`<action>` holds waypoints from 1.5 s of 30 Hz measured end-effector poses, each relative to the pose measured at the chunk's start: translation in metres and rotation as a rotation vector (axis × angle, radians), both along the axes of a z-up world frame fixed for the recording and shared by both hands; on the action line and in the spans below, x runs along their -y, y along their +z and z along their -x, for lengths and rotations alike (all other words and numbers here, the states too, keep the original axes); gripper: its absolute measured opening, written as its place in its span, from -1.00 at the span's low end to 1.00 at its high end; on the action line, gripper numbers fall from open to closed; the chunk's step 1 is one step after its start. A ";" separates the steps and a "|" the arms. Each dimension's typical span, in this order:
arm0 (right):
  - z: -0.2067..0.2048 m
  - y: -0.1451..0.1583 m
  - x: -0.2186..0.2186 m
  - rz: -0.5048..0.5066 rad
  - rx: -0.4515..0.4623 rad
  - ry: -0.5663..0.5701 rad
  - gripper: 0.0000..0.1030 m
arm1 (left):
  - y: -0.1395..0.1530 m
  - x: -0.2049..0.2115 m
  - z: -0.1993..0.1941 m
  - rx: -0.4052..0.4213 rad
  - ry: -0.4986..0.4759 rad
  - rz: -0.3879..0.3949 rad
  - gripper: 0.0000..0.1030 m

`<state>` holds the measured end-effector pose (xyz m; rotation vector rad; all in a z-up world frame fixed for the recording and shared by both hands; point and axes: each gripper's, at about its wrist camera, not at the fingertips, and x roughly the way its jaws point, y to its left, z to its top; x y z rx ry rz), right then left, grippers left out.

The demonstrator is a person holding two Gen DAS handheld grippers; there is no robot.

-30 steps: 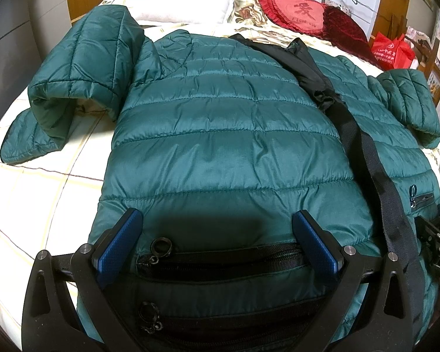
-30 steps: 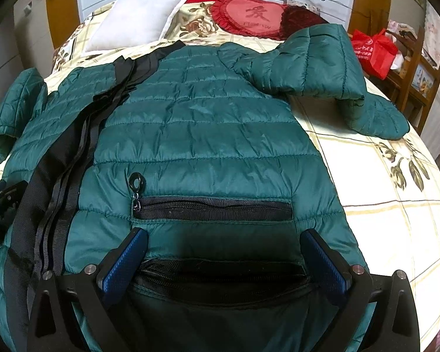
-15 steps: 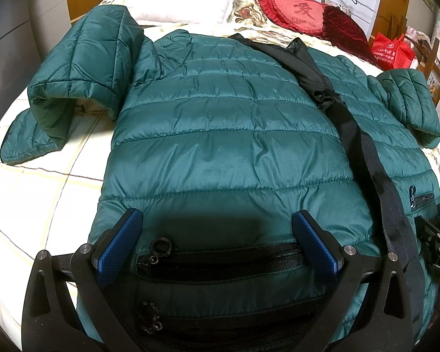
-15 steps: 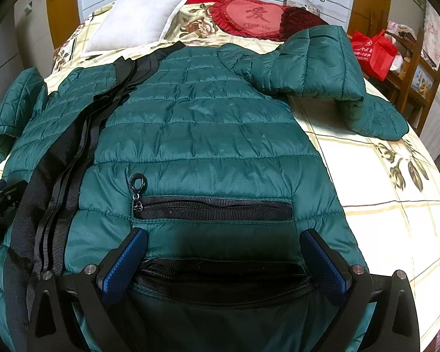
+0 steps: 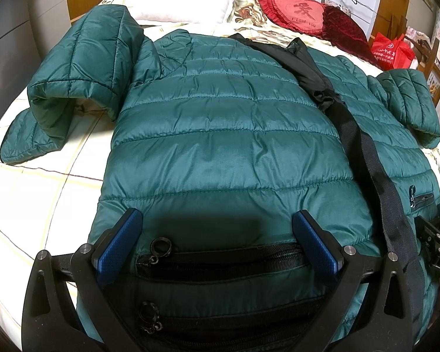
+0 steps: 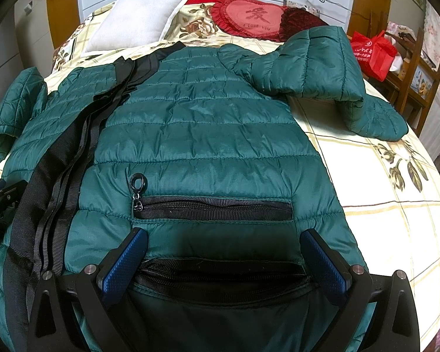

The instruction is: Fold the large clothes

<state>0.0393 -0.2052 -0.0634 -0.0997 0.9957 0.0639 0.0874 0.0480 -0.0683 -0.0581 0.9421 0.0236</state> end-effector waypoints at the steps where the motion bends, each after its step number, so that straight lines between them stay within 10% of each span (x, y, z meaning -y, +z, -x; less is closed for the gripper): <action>1: 0.000 0.000 0.000 0.000 0.000 0.000 1.00 | 0.000 0.000 0.000 0.000 0.000 -0.001 0.99; 45: -0.002 0.000 0.000 -0.001 -0.008 0.006 1.00 | 0.000 0.001 0.000 0.001 0.001 -0.003 0.99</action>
